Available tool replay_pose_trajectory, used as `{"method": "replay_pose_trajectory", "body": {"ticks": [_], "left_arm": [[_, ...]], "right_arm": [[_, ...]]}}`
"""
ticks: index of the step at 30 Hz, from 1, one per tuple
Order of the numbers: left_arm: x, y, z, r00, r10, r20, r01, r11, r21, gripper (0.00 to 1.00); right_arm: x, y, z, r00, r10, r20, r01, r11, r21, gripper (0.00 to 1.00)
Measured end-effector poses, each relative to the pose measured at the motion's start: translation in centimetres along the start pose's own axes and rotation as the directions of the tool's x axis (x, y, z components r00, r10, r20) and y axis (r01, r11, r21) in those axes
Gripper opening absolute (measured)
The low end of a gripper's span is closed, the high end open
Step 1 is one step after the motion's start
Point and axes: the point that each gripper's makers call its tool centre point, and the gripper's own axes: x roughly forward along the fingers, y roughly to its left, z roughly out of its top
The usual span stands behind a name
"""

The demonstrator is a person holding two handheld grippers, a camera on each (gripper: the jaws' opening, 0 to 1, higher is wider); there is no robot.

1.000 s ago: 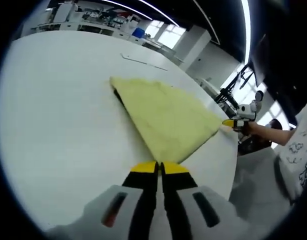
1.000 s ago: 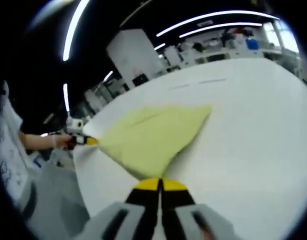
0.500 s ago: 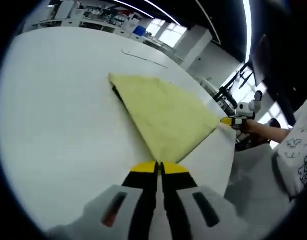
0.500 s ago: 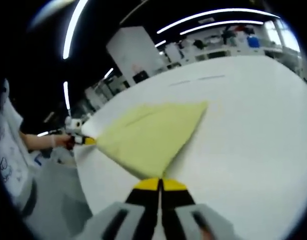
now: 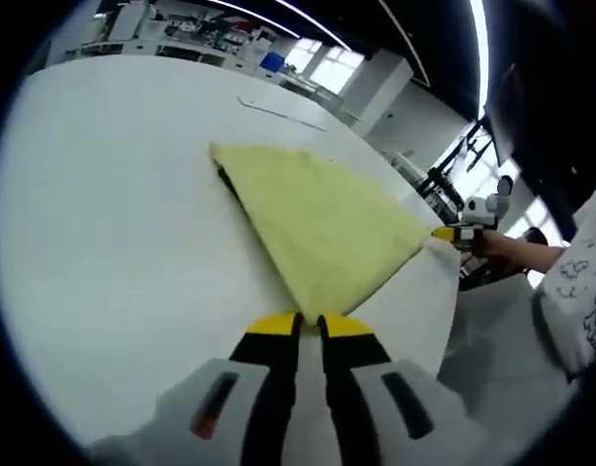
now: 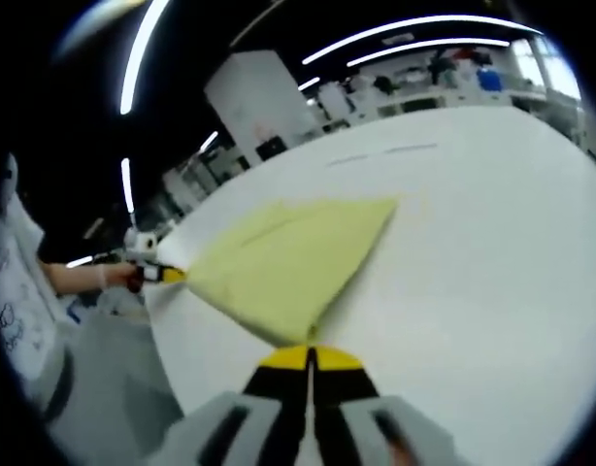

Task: Fold the garment on the visible template until the final outline fits inside the template.

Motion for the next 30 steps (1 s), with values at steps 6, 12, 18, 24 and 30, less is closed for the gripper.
{"method": "replay_pose_trajectory", "body": {"ticks": [6,12,18,24,30], "left_arm": [[-1.2,0.5,1.0,0.997,0.033,0.063,-0.033,0.999,-0.003,0.33],[-2.1,-0.9,2.1,0.991,0.026,0.132,-0.028,0.999,0.019,0.49],[-3.4,-2.0,2.6,0.982,0.024,0.189,-0.034,0.998,0.050,0.66],[-4.2,-3.8,2.6,0.976,0.065,0.208,-0.086,0.992,0.092,0.92],[-4.8,-4.9,2.1,0.973,0.118,0.197,-0.146,0.980,0.134,0.99]], "right_arm": [[-0.7,1.4,1.0,1.000,-0.004,0.027,0.004,1.000,-0.023,0.04],[-1.6,2.9,1.5,0.999,-0.021,0.028,0.023,0.997,-0.080,0.26],[-3.0,4.0,1.5,0.997,-0.050,0.056,0.055,0.994,-0.090,0.42],[-4.1,5.0,1.4,0.992,-0.065,0.109,0.070,0.997,-0.042,0.68],[-4.7,4.3,1.2,0.984,-0.133,0.118,0.139,0.990,-0.039,0.99]]}}
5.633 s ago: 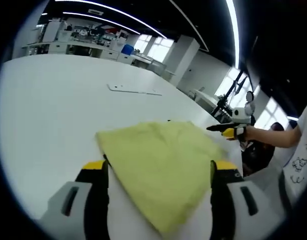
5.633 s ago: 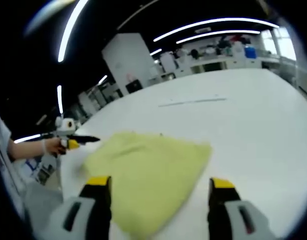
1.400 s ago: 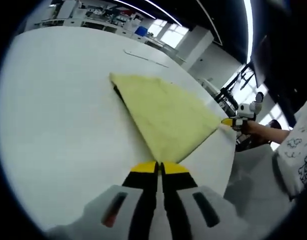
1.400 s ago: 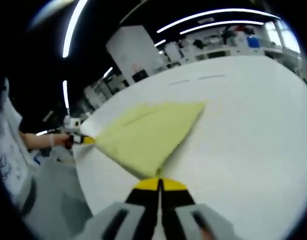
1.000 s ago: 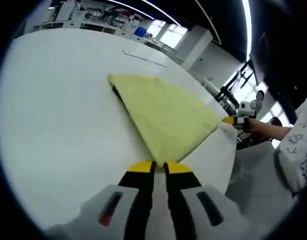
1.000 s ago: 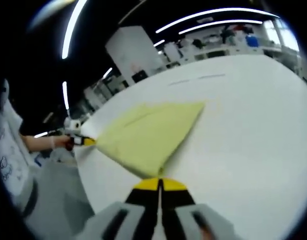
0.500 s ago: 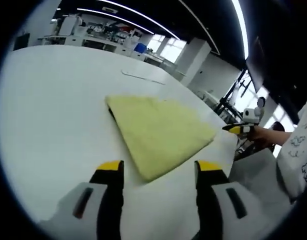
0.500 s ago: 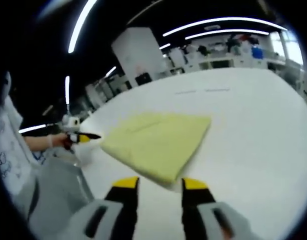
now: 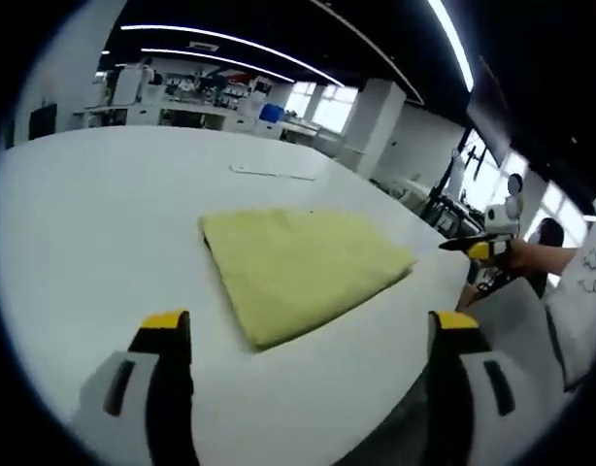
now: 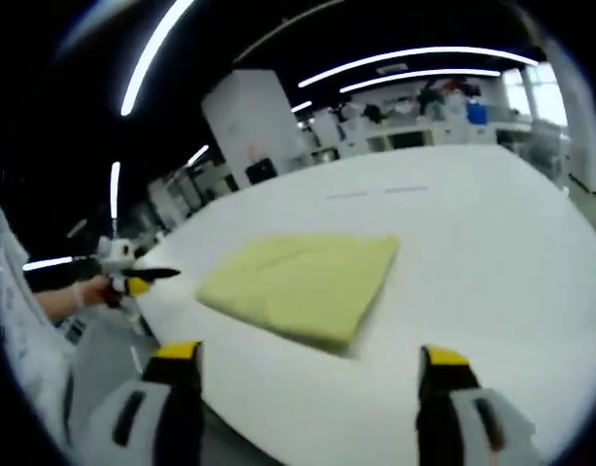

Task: Fold the garment on the visible template until the final outline fits inside the template.

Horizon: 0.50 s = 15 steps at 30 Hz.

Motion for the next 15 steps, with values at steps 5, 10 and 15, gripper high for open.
{"method": "replay_pose_trajectory", "body": {"ticks": [5,10,15], "left_arm": [[-0.2,-1.6,0.1,1.000,0.024,0.007,-0.024,1.000,0.000,0.99],[0.2,-2.0,0.4,0.999,0.054,0.005,-0.054,0.997,0.048,0.99],[0.2,-2.8,0.0,0.998,0.063,0.000,-0.063,0.996,0.058,0.99]], "right_arm": [[-0.2,-0.6,-0.2,1.000,-0.028,0.002,0.028,1.000,-0.007,0.99],[-0.1,-0.5,-0.4,1.000,-0.027,0.012,0.027,0.999,-0.022,0.99],[-0.2,0.2,-0.4,0.999,-0.021,0.029,0.021,1.000,-0.006,0.99]]}}
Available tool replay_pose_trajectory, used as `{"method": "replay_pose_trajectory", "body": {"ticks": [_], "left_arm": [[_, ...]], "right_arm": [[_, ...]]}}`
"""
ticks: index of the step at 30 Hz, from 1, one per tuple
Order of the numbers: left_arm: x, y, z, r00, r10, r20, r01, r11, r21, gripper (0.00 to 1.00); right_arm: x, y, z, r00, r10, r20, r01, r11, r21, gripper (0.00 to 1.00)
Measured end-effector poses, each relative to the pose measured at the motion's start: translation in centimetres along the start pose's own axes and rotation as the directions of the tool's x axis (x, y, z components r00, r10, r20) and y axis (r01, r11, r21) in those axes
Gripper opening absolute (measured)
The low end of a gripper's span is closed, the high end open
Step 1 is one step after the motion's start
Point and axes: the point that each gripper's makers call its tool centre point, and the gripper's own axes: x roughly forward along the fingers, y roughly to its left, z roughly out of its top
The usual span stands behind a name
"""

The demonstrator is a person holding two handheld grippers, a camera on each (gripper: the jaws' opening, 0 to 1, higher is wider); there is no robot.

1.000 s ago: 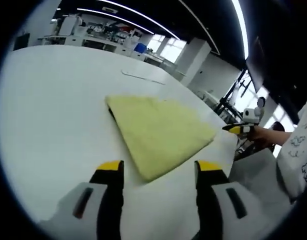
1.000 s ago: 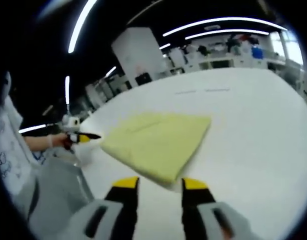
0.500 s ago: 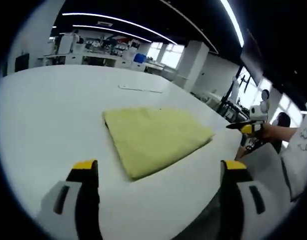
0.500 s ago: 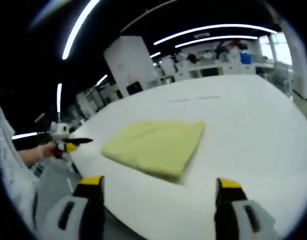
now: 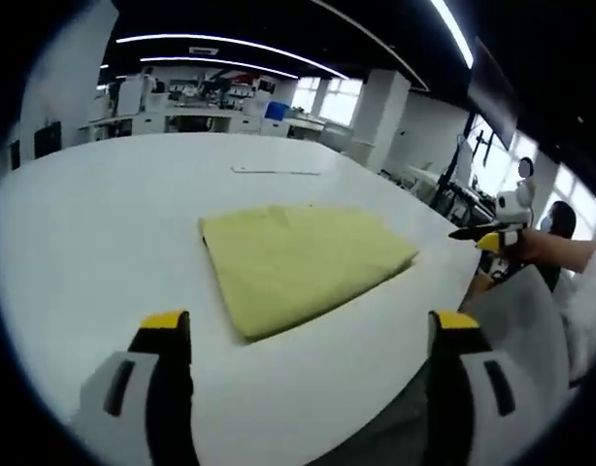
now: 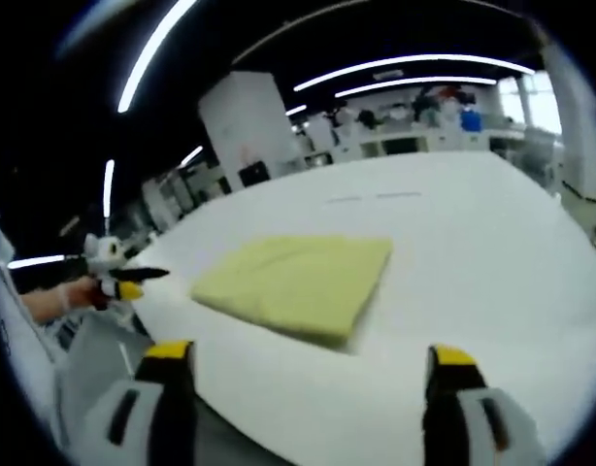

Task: Fold the garment on the visible template until the final outline fits inside the template.

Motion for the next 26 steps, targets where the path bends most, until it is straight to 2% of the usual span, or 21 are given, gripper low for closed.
{"method": "replay_pose_trajectory", "body": {"ticks": [5,11,17,23,26], "left_arm": [[-0.3,0.4,0.1,1.000,0.014,0.020,-0.013,0.999,-0.031,0.99],[-0.5,0.2,0.2,1.000,0.014,0.019,-0.014,1.000,-0.021,0.99],[-0.5,0.4,-0.2,1.000,0.023,0.007,-0.023,1.000,0.001,0.98],[-1.1,0.5,-1.1,0.999,0.048,0.013,-0.047,0.998,-0.028,0.97],[-1.0,0.8,-0.9,0.998,0.058,0.021,-0.057,0.998,-0.018,0.96]], "right_arm": [[-0.4,0.1,-0.4,1.000,0.001,-0.011,-0.001,1.000,0.003,0.99],[-0.8,0.0,0.1,1.000,-0.001,0.009,0.001,1.000,0.015,0.99],[-1.2,-0.4,0.0,1.000,-0.004,0.008,0.004,1.000,0.016,0.99],[-1.7,-0.9,-0.3,1.000,-0.015,0.002,0.015,1.000,0.019,0.99],[-2.0,-1.0,-0.3,1.000,-0.024,0.002,0.024,1.000,0.010,0.99]]}}
